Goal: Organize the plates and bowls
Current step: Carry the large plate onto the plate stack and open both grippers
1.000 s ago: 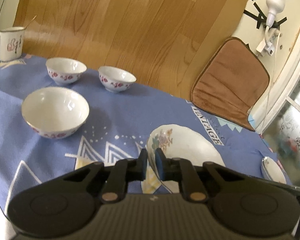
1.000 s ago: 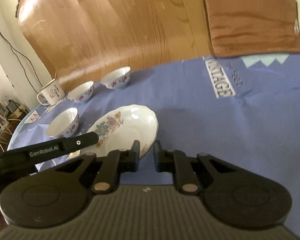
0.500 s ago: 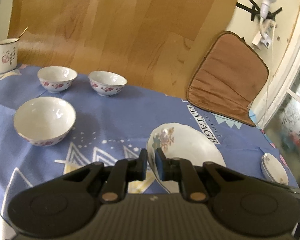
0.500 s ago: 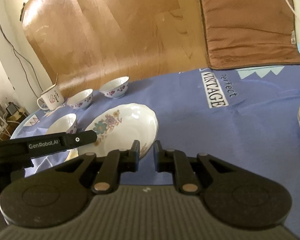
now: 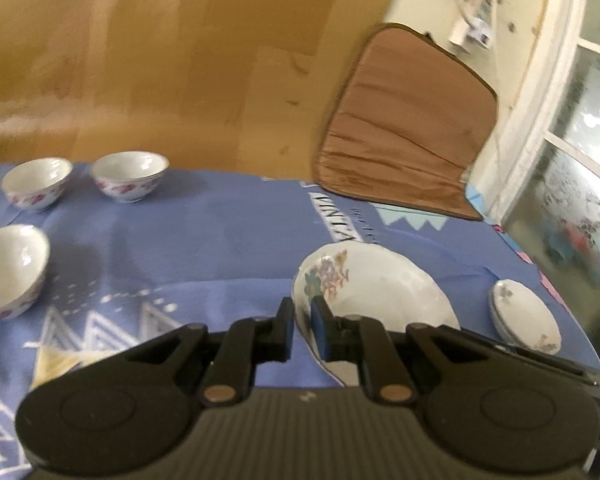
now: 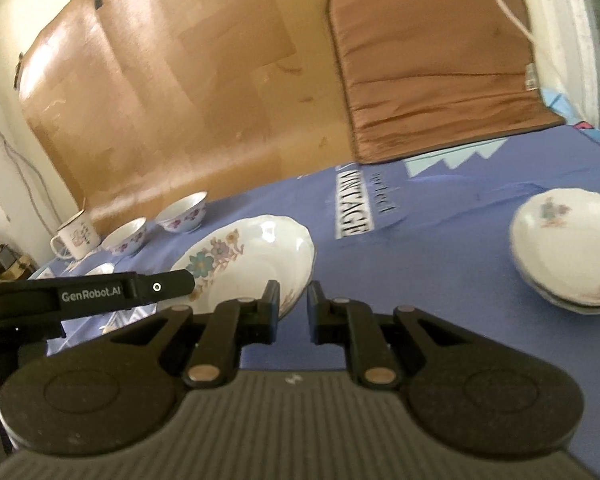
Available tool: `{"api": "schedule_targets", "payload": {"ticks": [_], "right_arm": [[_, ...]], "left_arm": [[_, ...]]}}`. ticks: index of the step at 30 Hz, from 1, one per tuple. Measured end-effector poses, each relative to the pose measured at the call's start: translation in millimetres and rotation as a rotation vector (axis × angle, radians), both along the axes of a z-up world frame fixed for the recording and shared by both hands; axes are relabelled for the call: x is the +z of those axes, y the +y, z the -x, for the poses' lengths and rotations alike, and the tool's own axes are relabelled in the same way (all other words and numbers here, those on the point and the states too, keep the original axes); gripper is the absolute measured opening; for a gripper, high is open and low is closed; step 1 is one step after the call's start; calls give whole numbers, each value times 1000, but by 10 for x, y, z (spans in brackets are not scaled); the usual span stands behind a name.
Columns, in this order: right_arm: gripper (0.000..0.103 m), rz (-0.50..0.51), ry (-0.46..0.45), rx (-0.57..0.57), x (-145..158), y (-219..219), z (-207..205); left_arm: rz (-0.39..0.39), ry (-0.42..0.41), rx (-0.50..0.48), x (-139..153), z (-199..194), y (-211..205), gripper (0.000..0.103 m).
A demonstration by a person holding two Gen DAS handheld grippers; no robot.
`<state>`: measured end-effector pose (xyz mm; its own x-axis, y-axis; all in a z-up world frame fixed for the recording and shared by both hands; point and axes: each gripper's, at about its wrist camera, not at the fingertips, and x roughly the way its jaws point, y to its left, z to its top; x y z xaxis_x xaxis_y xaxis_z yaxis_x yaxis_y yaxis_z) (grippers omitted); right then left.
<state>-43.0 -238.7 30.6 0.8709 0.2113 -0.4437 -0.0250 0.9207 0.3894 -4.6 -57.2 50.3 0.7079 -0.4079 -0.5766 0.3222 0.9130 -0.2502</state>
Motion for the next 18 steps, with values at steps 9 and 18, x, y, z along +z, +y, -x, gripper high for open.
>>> {"api": "schedule_targets", "payload": {"ticks": [9, 18], "right_arm": [[17, -17, -48, -157, -12, -516, 287], [17, -19, -51, -338, -113, -1086, 525]], "left_arm": [[-49, -34, -138, 102, -25, -767, 11], [-77, -40, -283, 34, -38, -1620, 12]]}}
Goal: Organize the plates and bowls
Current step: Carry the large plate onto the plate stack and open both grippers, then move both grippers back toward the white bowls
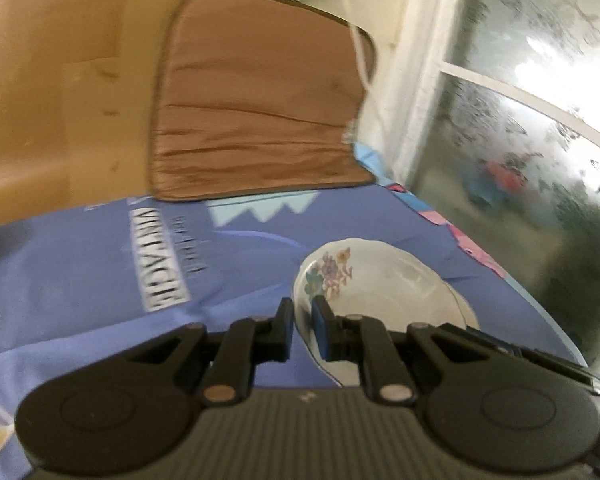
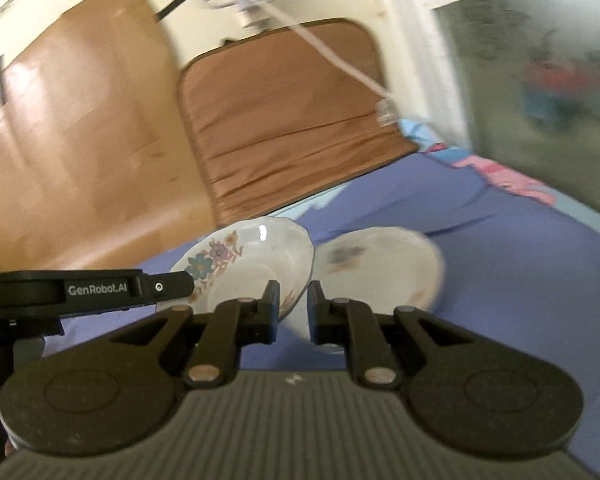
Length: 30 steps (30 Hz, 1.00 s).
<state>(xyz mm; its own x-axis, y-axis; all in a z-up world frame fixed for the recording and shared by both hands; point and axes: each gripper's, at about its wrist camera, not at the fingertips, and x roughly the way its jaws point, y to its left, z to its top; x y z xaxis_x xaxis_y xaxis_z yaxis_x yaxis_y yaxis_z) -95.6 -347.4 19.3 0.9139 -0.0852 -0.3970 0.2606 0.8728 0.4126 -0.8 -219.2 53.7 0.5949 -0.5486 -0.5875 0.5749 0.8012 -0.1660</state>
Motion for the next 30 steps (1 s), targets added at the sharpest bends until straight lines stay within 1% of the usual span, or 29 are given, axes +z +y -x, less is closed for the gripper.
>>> {"api": "schedule_targets", "payload": {"ticks": [5, 7, 8, 9, 11, 15, 19, 21, 25, 28, 30], "right_arm": [[17, -4, 14, -59, -78, -222, 19], [21, -14, 19, -81, -121, -285, 6], [25, -24, 17, -103, -149, -314, 7], [30, -28, 3, -115, -160, -331, 34], [32, -17, 5, -136, -159, -337, 53], [32, -22, -15, -150, -131, -321, 80], [32, 20, -57, -155, -48, -216, 124], [32, 31, -75, -135, 3, -146, 121], [32, 23, -73, -40, 64, 36, 33], [32, 21, -64, 41, 109, 223, -57], [32, 2, -61, 96, 153, 341, -116]], "left_arm": [[-29, 38, -32, -156, -82, -337, 13], [-41, 38, -36, -194, -83, -402, 15], [-42, 25, -38, -192, -71, -427, 16], [-43, 10, -38, -180, -59, -435, 16], [-47, -18, -38, -142, -32, -433, 16], [-37, -24, -33, -82, -27, -352, 16], [-31, -17, -13, -45, -16, -197, 16], [-35, -26, 4, -17, 2, -84, 16], [-32, -30, 60, 26, 10, 210, 16], [-28, -30, 123, 43, -11, 499, 16], [-18, -25, 169, 43, -34, 715, 16]]}}
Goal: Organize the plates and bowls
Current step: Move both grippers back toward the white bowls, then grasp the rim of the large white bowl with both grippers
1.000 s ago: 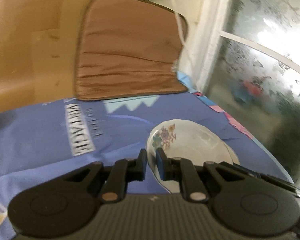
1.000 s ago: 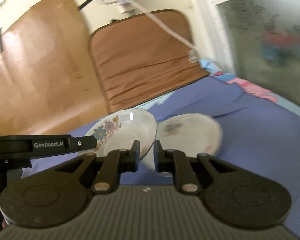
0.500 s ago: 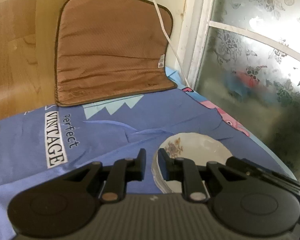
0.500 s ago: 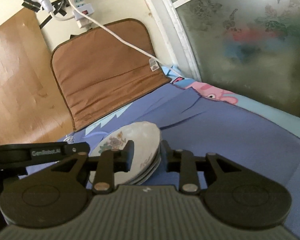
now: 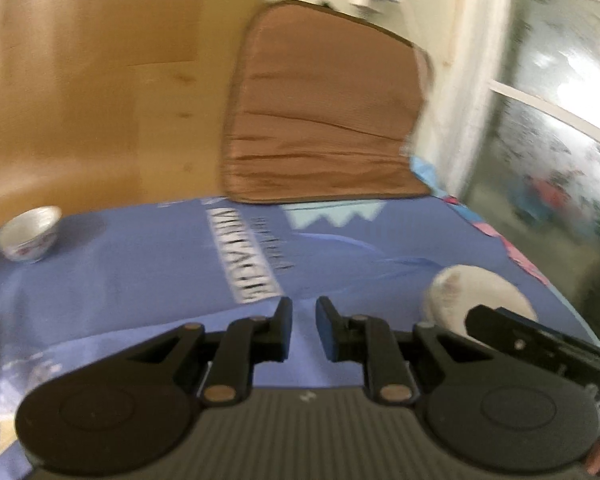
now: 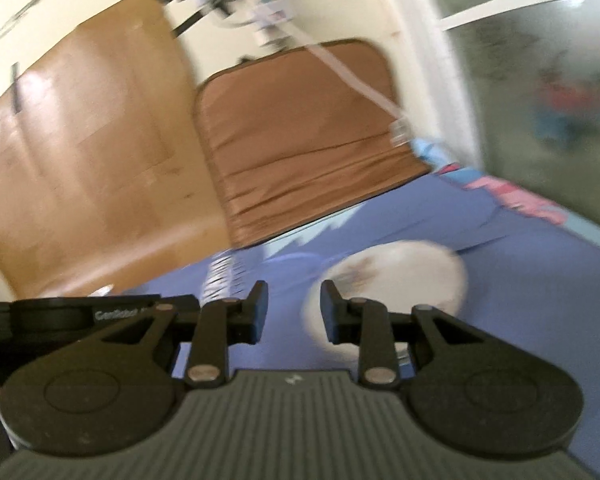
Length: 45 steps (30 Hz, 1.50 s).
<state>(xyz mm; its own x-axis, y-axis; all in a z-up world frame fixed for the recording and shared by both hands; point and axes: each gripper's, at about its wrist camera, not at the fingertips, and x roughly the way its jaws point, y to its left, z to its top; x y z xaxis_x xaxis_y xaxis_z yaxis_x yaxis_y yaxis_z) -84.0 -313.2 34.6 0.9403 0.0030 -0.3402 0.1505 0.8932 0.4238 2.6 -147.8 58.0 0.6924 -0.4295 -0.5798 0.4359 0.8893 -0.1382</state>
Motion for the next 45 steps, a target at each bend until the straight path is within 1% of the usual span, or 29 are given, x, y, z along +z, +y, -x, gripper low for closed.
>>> {"api": "schedule_targets", "payload": {"ticks": [2, 5, 8, 12, 18, 21, 25, 28, 30, 32, 35, 39, 40, 42, 45], "right_arm": [[32, -10, -1, 49, 56, 113, -47], [32, -22, 3, 129, 128, 307, -137], [32, -12, 41, 203, 145, 536, -259], [32, -14, 94, 300, 129, 861, -406], [32, 30, 141, 389, 72, 1276, -526], [32, 55, 166, 416, 53, 1426, -589], [32, 84, 188, 448, 52, 1582, -683], [32, 96, 187, 481, 68, 1715, -748], [32, 109, 181, 504, 80, 1810, -774], [32, 122, 178, 530, 87, 1911, -806], [32, 120, 190, 568, 87, 2045, -896], [31, 88, 203, 618, 117, 2198, -1076], [31, 84, 201, 627, 128, 2240, -1124], [31, 66, 210, 639, 148, 2311, -1252], [31, 24, 232, 653, 162, 2395, -1455]], "left_arm": [[16, 0, 44, 0, -18, 233, 16], [27, -24, 103, -13, 8, 552, 16], [43, -37, 138, -59, 52, 846, 16], [43, -25, 171, -153, 74, 1157, 16], [73, -6, 229, -254, 79, 1563, 16], [91, -13, 254, -285, 127, 1728, 16], [118, -23, 262, -304, 222, 1939, 16], [156, -29, 284, -297, 332, 2186, 16], [168, -37, 316, -304, 400, 2370, 16], [182, -32, 374, -325, 442, 2585, 16], [234, -11, 461, -351, 449, 2906, 16], [293, 2, 540, -364, 347, 3216, 16], [314, 6, 550, -365, 305, 3274, 16], [352, 27, 566, -377, 208, 3376, 22], [396, 58, 564, -396, 64, 3465, 23]]}}
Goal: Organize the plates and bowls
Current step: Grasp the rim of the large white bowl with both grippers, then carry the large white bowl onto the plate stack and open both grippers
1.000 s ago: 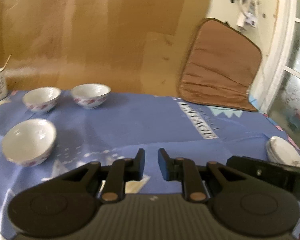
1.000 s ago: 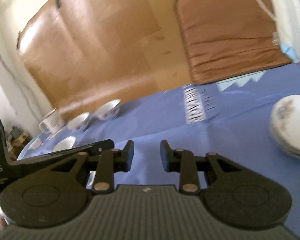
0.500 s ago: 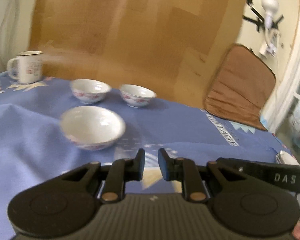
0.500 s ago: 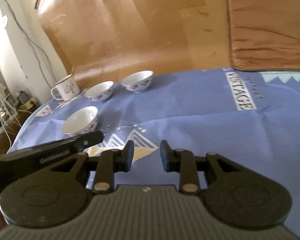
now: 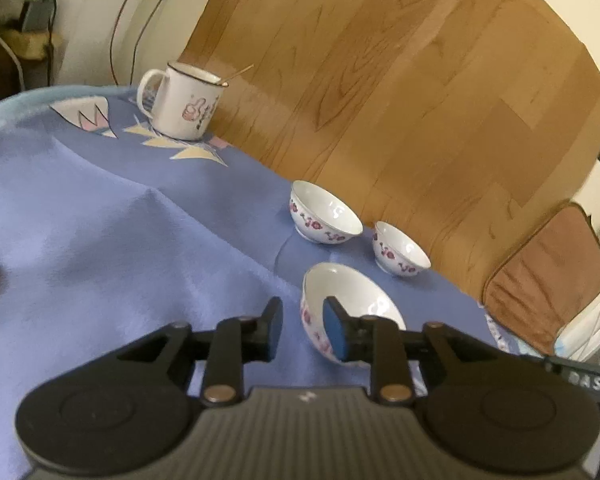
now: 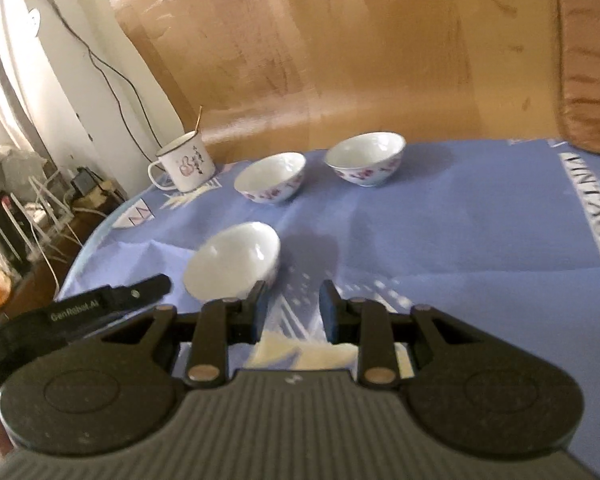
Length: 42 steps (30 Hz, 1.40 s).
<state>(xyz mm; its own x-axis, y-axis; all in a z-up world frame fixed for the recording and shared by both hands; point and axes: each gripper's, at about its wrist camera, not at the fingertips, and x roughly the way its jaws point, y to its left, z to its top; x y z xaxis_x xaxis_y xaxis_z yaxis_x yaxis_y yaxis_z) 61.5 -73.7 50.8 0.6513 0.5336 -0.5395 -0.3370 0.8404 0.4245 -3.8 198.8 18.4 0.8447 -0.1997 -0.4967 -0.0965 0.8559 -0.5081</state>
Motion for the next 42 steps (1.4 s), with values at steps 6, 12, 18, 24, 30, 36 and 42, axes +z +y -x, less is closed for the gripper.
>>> {"api": "schedule_targets", "payload": {"ticks": [6, 12, 18, 24, 30, 36, 42], "right_arm": [[31, -3, 43, -5, -6, 178, -303], [30, 24, 69, 19, -148, 370, -428], [8, 20, 98, 29, -209, 410, -400], [8, 43, -9, -49, -91, -33, -58], [8, 87, -34, -227, -170, -845, 269], [8, 81, -11, -421, -294, -1656, 562], [8, 70, 2, -536, -427, -2126, 684]], "left_arm": [[-14, -4, -10, 4, -172, -58, 28], [-35, 43, -2, -110, -293, -73, 24], [-60, 39, -44, -112, -247, -199, 6], [-54, 11, -168, 29, -245, -691, 6], [-85, 21, -372, 53, -413, -1649, 6], [-76, 48, -541, 13, -555, -2522, 6], [-121, 73, -601, -55, -640, -3084, 8]]}}
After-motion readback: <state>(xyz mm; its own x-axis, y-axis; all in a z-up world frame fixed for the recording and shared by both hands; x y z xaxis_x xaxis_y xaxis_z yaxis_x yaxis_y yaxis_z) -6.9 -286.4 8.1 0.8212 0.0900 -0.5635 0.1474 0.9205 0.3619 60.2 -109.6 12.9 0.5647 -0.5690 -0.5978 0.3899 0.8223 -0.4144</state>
